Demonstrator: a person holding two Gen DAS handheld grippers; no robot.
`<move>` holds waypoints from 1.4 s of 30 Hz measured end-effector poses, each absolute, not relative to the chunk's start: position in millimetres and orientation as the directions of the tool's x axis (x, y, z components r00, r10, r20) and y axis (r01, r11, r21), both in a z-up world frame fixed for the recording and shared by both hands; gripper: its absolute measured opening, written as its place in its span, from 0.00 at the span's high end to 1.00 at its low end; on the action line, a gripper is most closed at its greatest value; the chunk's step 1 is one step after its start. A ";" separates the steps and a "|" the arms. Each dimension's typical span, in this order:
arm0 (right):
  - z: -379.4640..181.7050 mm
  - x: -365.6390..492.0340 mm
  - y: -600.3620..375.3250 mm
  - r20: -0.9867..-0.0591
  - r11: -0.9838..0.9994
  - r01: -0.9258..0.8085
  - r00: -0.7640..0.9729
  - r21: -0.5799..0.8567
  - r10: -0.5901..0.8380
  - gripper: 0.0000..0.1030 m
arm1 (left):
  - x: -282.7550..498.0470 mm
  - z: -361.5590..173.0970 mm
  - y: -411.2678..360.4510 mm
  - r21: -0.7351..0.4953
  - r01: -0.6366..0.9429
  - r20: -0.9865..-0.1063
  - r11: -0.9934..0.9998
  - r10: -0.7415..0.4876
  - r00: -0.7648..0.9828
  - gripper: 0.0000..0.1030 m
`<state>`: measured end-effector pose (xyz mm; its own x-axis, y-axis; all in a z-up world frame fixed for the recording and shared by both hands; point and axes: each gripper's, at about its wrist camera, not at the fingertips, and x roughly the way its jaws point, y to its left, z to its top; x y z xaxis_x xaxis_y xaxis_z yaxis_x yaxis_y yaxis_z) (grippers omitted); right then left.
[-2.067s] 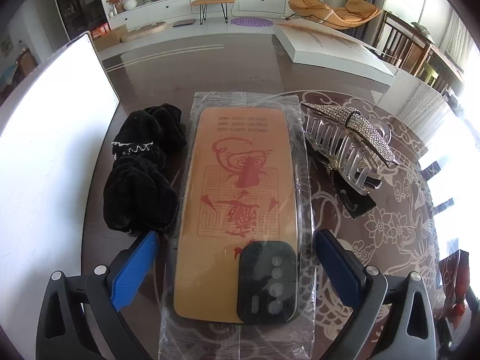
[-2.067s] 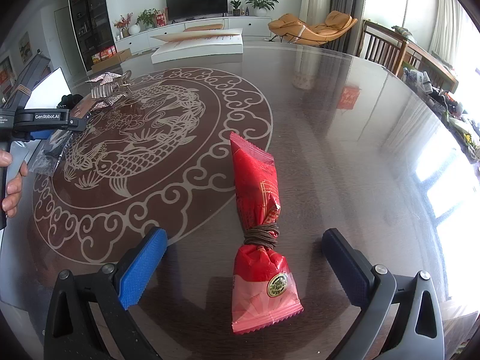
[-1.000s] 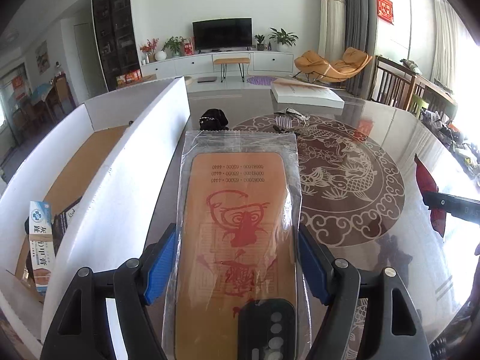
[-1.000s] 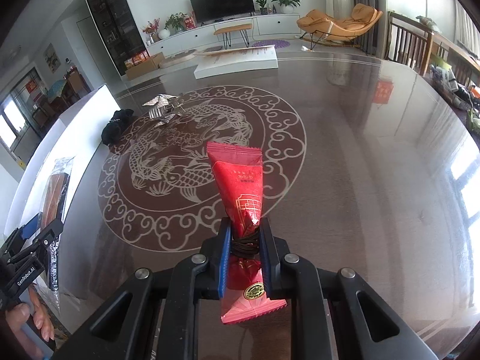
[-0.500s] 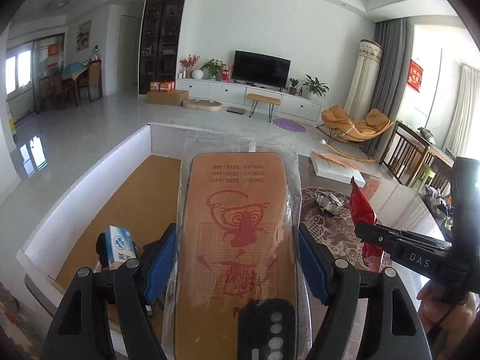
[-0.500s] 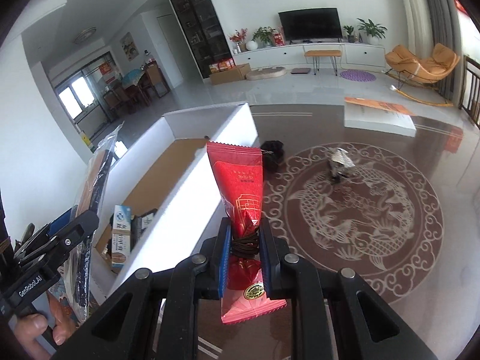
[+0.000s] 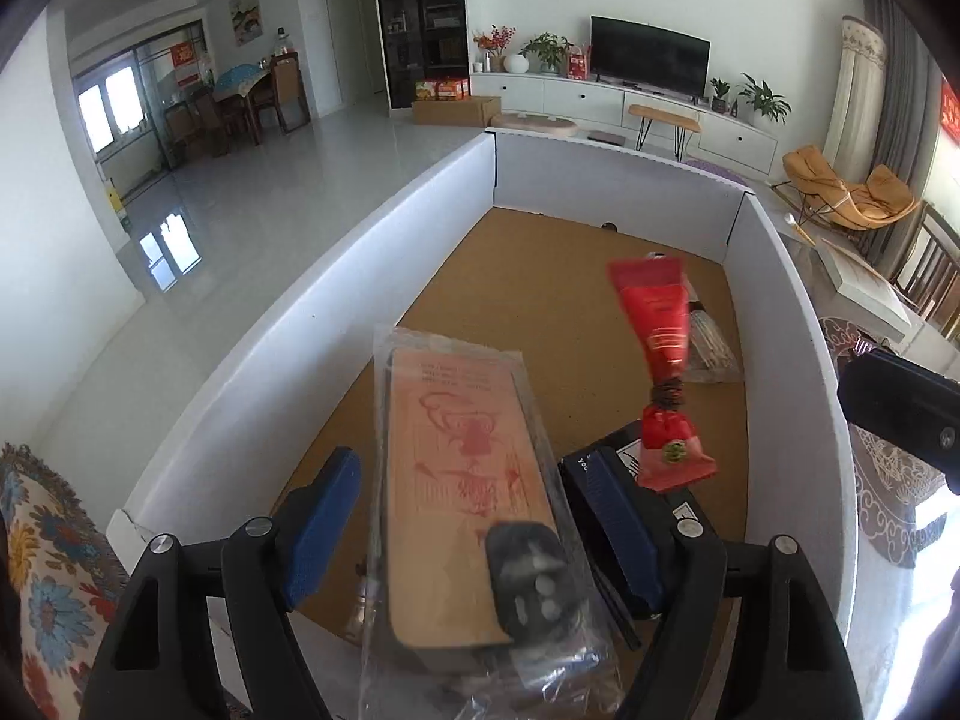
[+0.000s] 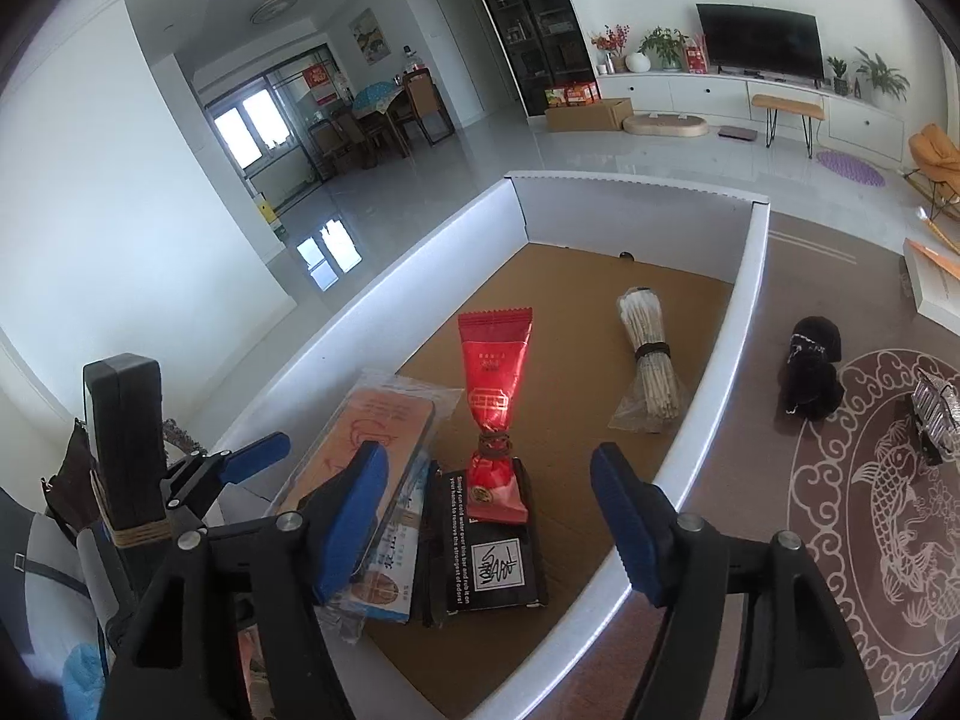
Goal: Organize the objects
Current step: 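Carry the phone case and red snack into the white bin and release both, then return both tools to the table near the remaining items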
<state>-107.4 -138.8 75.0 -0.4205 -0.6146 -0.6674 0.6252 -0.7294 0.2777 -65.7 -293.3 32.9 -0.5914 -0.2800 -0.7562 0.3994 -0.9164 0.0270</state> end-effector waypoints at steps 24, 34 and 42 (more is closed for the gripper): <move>-43.2 -97.6 205.2 -0.797 -0.995 0.078 -0.604 -0.067 0.006 0.07 | -67.6 -42.5 0.2 0.029 -0.066 -0.806 -0.997 0.016 -0.591 0.00; -47.7 -100.8 216.3 -0.814 -0.999 0.043 -0.581 -0.017 -0.011 0.00 | -97.2 -64.0 -24.1 0.002 0.087 -0.821 -0.996 -0.051 -0.569 0.00; -47.7 -101.6 216.5 -0.814 -0.999 0.043 -0.581 -0.017 -0.011 0.00 | -98.3 -64.3 -25.0 0.004 0.097 -0.819 -0.995 -0.059 -0.571 0.00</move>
<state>-101.6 216.5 -47.7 -0.5807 -0.0113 -0.8141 0.0428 -0.9989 -0.0167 -98.3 -25.0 -64.3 -0.5709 -0.0590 -0.8189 0.0966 -0.9953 0.0043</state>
